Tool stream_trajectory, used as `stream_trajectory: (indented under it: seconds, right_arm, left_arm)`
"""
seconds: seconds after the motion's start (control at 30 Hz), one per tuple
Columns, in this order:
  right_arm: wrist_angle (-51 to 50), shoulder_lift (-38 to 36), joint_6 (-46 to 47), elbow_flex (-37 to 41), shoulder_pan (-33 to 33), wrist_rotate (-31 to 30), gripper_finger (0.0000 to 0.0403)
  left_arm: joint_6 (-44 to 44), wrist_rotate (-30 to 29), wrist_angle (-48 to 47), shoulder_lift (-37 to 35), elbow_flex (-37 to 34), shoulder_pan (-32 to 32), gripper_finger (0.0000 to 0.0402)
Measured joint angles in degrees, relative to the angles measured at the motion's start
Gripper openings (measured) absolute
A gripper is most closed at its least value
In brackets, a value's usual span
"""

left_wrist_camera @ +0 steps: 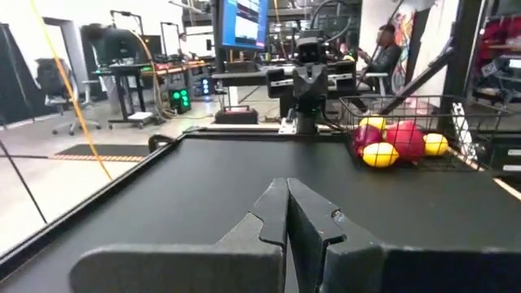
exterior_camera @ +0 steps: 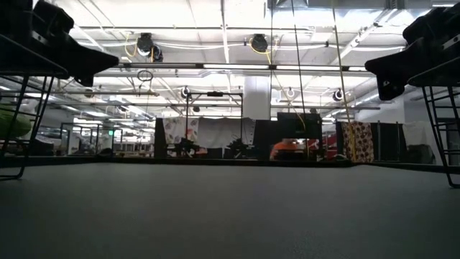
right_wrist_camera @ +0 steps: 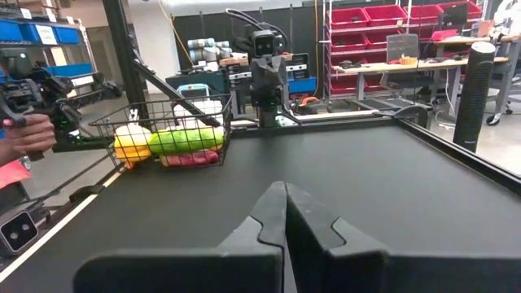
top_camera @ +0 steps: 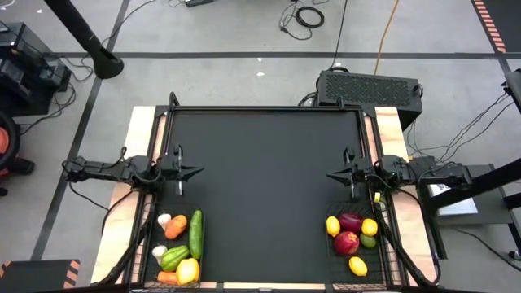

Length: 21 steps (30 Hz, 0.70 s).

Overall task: Sort produce into baskets
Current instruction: Return to Home Position

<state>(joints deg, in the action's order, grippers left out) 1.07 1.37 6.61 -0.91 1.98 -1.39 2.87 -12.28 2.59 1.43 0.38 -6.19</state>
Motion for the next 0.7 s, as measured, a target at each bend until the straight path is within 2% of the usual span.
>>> stream_trajectory:
  seconds: [0.17,0.3,0.43,0.7]
  right_arm:
    - [0.01,-0.02,0.12,0.0,0.0,-0.02,0.0]
    - [0.14,-0.02,1.97,0.02,0.0,-0.04,0.0]
    - [0.17,-0.02,2.03,0.02,0.0,-0.04,0.0]
    - [0.26,0.0,2.14,0.04,0.0,-0.04,0.0]
  left_arm:
    - [1.94,0.73,-0.14,-0.02,0.0,2.33,0.0008]
    - [1.22,5.94,-0.99,0.0,0.0,4.21,0.0008]
    - [0.44,8.45,-1.44,-0.02,-0.02,6.21,0.0008]
    - [-2.08,9.1,-1.59,0.15,-0.04,7.25,0.0008]
